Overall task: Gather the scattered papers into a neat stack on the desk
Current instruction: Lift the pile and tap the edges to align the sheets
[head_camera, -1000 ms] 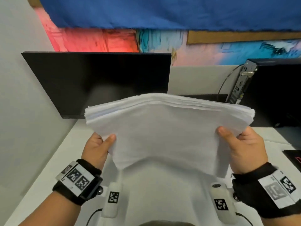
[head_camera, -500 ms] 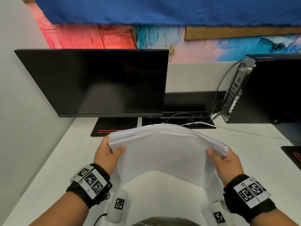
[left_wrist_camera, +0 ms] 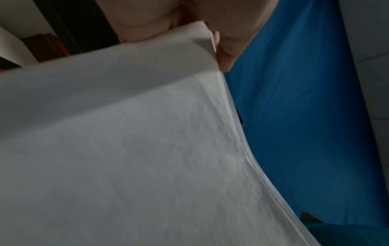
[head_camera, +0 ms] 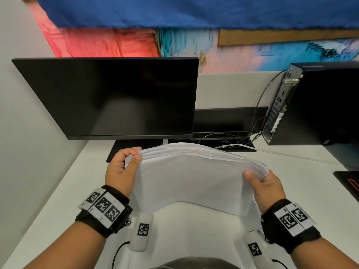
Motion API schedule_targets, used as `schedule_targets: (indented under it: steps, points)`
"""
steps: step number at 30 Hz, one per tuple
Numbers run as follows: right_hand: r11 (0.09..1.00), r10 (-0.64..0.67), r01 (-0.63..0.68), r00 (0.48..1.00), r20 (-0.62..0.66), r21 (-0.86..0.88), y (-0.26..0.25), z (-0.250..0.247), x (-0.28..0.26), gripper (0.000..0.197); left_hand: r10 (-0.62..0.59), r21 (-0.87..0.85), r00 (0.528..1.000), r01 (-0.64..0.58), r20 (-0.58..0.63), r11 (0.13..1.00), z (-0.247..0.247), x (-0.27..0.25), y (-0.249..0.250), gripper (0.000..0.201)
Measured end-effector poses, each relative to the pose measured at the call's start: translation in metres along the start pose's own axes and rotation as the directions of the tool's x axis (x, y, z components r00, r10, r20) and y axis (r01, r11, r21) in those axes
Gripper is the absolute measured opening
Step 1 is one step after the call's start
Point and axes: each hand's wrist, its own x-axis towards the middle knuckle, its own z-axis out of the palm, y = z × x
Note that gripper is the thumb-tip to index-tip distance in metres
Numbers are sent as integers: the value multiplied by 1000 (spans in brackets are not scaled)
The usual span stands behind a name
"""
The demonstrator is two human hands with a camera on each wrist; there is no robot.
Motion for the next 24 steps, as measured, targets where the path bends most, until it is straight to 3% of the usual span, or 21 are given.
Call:
schedule_targets:
  steps: [11,14,24]
  points:
    - [990,-86,80,995,47,113,-16,5,2,21,-9,-5,1000,9,5,1000,3,6,-2,22]
    - [992,-66,64,998,16,109,-21,7,6,6,-27,2,1000,27,0,1000,5,7,-2,25]
    - [996,28,-20,995,-91,83,-24,10,19,18,-12,-54,1000,11,-24,999,7,7,3,30]
